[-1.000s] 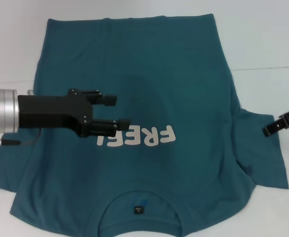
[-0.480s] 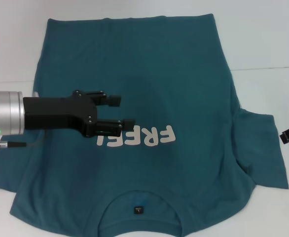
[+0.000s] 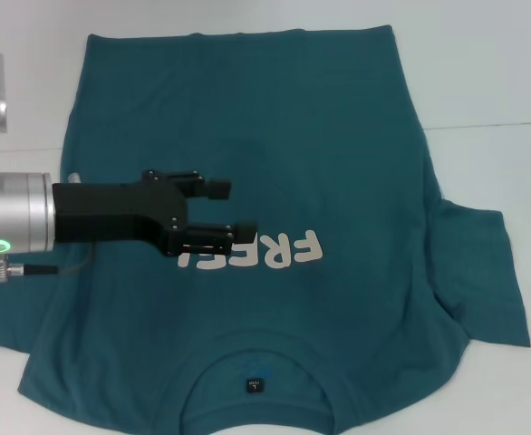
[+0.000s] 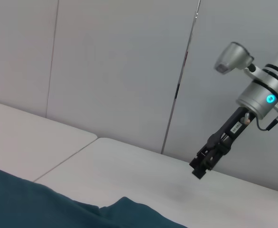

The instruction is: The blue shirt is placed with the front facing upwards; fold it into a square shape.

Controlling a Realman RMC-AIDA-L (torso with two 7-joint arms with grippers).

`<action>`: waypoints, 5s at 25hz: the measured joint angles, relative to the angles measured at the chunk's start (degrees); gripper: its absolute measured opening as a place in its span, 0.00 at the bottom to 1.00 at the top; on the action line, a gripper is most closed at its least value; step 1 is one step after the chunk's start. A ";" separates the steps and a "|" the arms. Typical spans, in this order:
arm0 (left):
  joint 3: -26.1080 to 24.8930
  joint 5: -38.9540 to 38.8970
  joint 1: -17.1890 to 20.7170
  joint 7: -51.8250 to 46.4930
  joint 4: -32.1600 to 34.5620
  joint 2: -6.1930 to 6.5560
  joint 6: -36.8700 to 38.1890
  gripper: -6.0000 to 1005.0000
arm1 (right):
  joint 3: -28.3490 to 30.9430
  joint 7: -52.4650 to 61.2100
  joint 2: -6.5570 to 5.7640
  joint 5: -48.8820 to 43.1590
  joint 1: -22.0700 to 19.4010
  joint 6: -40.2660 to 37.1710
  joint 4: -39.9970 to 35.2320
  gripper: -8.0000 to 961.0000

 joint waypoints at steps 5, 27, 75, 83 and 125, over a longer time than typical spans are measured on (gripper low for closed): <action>0.04 0.00 -0.04 0.08 0.05 -0.54 -1.07 0.84 | 4.96 -0.75 -2.27 10.91 -3.90 -1.33 1.48 0.96; -1.64 -0.11 -0.59 0.10 0.00 -0.87 -1.48 0.84 | 3.78 2.14 -4.05 9.75 -2.74 -1.22 10.90 0.96; -1.64 -0.13 -1.41 -0.84 0.09 -1.21 -1.30 0.84 | -4.02 1.90 -3.71 9.77 -0.66 7.51 23.89 0.96; -1.65 -0.04 -1.27 -0.84 0.09 -1.29 -1.46 0.84 | -4.88 2.06 -3.71 9.76 -0.74 8.89 26.06 0.96; -1.64 -0.09 -1.65 -0.79 0.53 -1.29 -1.50 0.84 | -4.31 2.25 -3.52 10.30 0.60 13.20 30.11 0.95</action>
